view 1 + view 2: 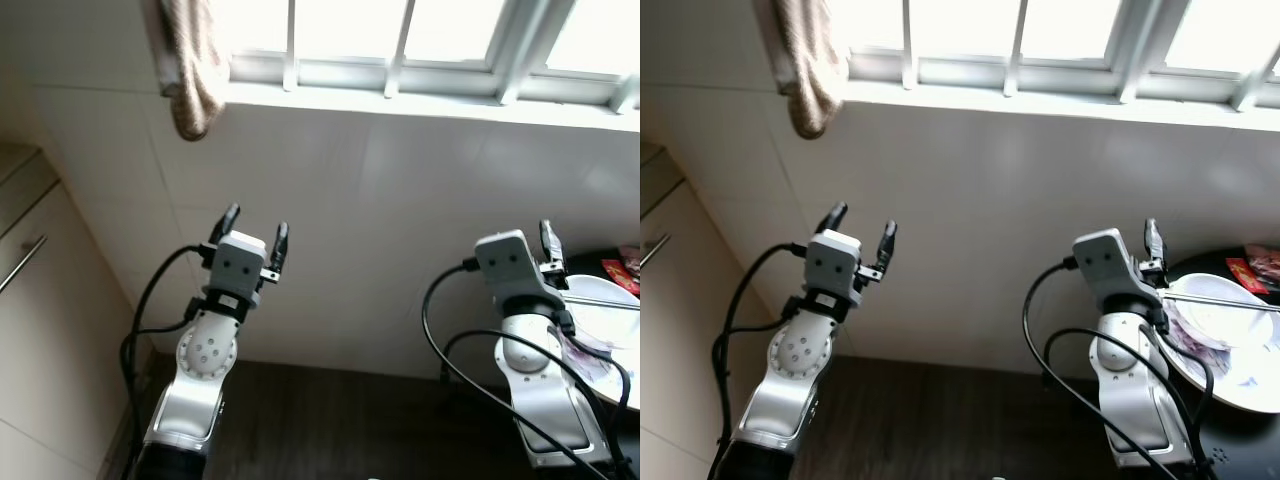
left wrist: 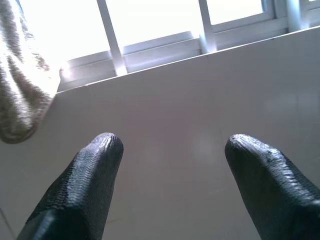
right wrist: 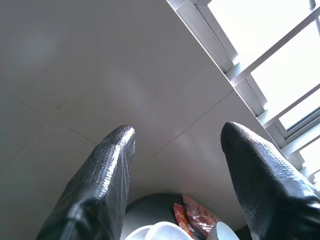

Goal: Kitchen organization

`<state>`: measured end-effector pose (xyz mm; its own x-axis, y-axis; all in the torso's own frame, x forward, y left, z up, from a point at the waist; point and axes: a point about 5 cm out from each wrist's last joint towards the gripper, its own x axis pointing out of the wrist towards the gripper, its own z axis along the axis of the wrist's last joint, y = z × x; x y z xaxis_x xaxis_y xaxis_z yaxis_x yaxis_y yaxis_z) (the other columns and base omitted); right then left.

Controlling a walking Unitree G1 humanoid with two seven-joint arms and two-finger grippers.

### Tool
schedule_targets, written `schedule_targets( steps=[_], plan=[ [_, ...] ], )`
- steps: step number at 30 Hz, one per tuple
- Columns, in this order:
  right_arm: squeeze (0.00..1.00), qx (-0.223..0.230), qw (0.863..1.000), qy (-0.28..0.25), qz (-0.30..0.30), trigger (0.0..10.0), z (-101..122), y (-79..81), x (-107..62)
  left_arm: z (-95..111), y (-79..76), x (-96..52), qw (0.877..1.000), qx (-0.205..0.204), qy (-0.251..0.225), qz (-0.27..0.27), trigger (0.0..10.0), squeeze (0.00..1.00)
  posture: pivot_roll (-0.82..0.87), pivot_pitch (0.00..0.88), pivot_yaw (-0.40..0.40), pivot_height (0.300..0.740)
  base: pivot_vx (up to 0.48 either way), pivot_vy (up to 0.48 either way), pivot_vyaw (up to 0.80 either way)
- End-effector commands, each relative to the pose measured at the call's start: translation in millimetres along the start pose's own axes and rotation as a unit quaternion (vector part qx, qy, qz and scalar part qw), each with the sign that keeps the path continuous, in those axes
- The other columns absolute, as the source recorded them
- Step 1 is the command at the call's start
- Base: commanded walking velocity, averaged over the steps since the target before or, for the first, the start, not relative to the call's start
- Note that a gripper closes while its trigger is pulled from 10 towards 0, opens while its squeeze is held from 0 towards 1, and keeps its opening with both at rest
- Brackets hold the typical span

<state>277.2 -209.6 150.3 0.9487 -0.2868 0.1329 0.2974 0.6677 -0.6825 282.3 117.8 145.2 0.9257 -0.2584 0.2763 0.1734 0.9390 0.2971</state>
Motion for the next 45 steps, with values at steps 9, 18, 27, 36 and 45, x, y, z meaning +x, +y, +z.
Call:
schedule_targets(
  steps=[9,18,27,36,45],
  plan=[
    [0.0,-0.042,0.993,-0.067,0.087,10.0,15.4,23.5,-2.5,-2.3,6.8,-1.2,1.0,0.01,0.01,0.01,10.0,0.0,0.05,0.0,-0.047,0.74,0.0,0.0,0.0],
    [0.0,-0.03,0.992,-0.074,0.096,10.0,19.1,28.4,-4.0,-3.9,6.5,-2.0,1.0,0.017,0.016,0.009,10.0,0.0,0.05,0.0,-0.047,0.74,0.0,0.0,0.0],
    [0.0,-0.026,0.991,-0.081,0.1,10.0,21.1,30.0,-2.4,-4.3,5.9,-2.3,1.0,0.016,0.02,0.013,10.0,0.0,0.05,0.0,-0.052,0.74,0.0,0.0,0.0],
    [0.0,-0.022,0.992,-0.079,0.099,10.0,19.9,30.0,-1.4,-5.0,5.8,-2.7,1.0,0.013,0.023,0.015,10.0,0.0,0.04,0.0,-0.053,0.74,0.0,0.0,0.0],
    [0.0,-0.022,0.992,-0.08,0.1,10.0,19.5,30.3,-1.3,-4.6,6.0,-3.1,1.0,0.011,0.022,0.016,10.0,0.0,0.04,0.0,-0.053,0.74,0.0,-0.377,0.0]
  ],
)
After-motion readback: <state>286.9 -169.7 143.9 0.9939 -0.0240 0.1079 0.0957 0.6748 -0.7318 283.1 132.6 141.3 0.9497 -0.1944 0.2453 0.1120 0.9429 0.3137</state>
